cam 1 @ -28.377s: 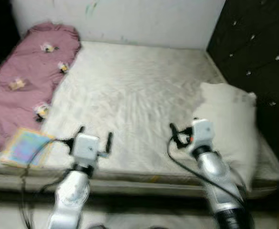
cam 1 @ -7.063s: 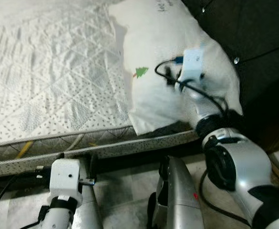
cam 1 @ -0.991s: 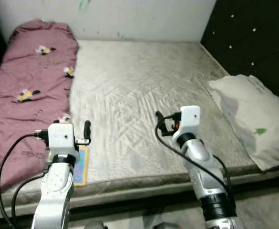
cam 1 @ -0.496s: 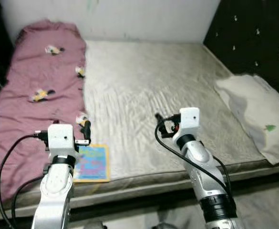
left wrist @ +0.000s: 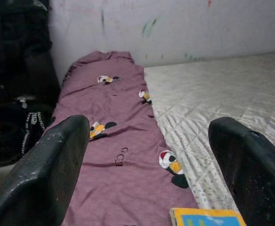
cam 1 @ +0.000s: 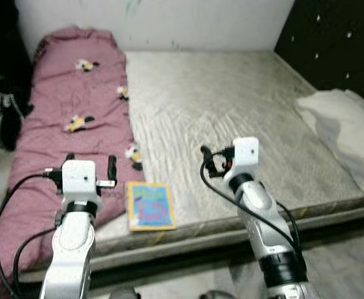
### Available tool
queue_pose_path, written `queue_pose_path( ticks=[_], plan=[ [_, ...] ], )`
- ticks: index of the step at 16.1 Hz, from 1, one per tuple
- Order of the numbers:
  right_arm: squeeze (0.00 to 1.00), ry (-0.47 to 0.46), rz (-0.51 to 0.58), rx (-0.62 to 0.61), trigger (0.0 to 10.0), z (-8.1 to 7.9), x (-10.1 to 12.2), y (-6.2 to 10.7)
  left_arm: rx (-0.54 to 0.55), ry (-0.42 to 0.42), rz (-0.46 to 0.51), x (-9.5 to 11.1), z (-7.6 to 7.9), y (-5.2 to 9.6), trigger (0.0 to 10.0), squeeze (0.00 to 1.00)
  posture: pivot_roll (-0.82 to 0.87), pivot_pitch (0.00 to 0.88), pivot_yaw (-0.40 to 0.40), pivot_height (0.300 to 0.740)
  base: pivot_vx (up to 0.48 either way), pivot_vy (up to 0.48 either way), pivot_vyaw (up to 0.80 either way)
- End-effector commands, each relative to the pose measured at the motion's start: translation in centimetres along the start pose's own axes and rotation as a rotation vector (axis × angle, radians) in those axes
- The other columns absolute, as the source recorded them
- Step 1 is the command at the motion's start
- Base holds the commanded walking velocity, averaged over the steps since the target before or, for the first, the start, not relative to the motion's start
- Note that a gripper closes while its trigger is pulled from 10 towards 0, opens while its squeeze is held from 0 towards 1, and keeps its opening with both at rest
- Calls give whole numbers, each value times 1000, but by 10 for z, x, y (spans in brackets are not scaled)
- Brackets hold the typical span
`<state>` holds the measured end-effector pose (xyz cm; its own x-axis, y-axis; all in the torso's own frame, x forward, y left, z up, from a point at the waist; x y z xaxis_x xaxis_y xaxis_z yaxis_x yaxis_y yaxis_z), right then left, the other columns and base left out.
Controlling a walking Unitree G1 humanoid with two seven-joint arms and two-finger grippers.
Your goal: Clean up the room
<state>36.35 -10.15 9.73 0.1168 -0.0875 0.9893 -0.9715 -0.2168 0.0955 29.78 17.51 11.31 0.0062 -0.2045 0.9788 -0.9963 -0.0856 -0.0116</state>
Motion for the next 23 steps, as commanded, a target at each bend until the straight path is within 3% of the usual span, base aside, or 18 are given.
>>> queue_pose_path(
  ticks=[1, 6, 10, 12, 23],
  plan=[
    [0, 4, -9, -50, 10000, 17, -2, 3, -21, 13, 13, 5, 9, -2, 10000, 0, 29, 0, -67, 740, 0, 442, 0],
    [0, 9, -7, -47, 10000, 18, 0, 3, -1, 10, 16, 6, 6, -2, 10000, 0, 29, 0, -70, 740, 0, 442, 0],
    [0, 11, -4, -46, 10000, 18, 0, 2, 100, -100, 8, 5, -7, -1, 10000, 0, 28, 0, -69, 740, 0, 110, 0],
    [0, 10, -5, -46, 10000, 17, 0, 2, 37, -41, 31, 6, -4, -1, 10000, 0, 29, 0, -68, 740, 0, 0, 0],
    [0, 1, 8, -45, 10000, 17, 2, 2, -5, -31, 46, 10, 4, 0, 10000, 0, 30, 0, -68, 740, 71, 0, 0]
  ],
)
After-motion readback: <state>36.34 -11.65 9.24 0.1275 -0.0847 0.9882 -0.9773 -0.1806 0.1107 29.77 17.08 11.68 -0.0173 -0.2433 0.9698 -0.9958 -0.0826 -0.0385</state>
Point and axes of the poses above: a point about 5 cm out from each wrist's last joint towards the gripper, its own y axis pointing back from the gripper into the wrist, its own x axis along the axis of the wrist's last joint, z = x × y, the point moved 6 cm from there along -y, pointing out of the wrist towards the gripper, and after that the axes turned 3 degrees about -y, right-handed, at the moved point
